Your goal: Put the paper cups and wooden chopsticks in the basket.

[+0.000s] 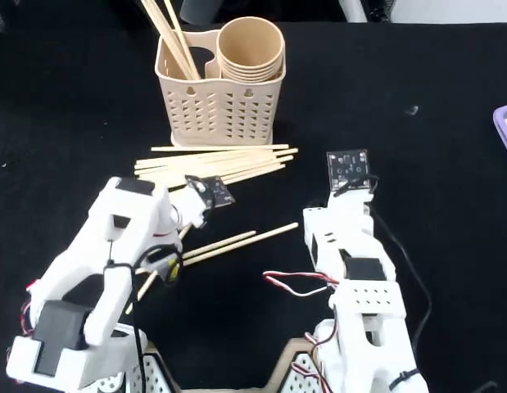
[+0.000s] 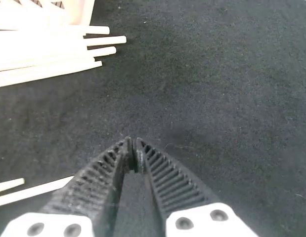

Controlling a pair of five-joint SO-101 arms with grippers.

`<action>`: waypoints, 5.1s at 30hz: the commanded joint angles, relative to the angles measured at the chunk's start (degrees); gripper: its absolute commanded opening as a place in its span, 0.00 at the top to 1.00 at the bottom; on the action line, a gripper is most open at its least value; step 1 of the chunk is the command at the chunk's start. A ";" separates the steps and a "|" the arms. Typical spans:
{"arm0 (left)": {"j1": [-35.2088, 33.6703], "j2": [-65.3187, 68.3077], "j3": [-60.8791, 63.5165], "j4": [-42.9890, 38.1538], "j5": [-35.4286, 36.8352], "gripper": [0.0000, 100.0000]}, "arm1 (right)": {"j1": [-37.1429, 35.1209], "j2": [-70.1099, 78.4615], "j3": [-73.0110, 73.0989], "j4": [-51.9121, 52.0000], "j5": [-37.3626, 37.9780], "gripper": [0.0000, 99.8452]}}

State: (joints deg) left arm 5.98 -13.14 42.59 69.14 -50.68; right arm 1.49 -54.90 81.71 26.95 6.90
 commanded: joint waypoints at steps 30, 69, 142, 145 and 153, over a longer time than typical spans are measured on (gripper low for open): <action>4.18 11.69 -4.26 -6.59 2.55 0.90 | -0.70 0.13 -0.22 -1.32 -0.09 0.99; -4.26 -0.18 -16.40 6.07 -7.74 0.97 | -0.70 0.13 -0.22 -1.32 -0.09 0.99; 13.41 -49.23 -1.63 -38.24 43.08 0.97 | -0.62 0.13 -0.04 -1.32 -0.09 0.99; 13.41 -49.23 0.75 -44.48 43.08 0.97 | -0.70 -0.13 0.22 -1.32 -0.09 0.99; 3.74 -44.22 4.79 -68.66 57.05 0.97 | -0.70 -0.13 0.04 -1.32 -0.09 0.99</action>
State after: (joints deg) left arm 14.24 -60.18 48.22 9.10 -0.75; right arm 1.49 -54.90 82.42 26.95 6.90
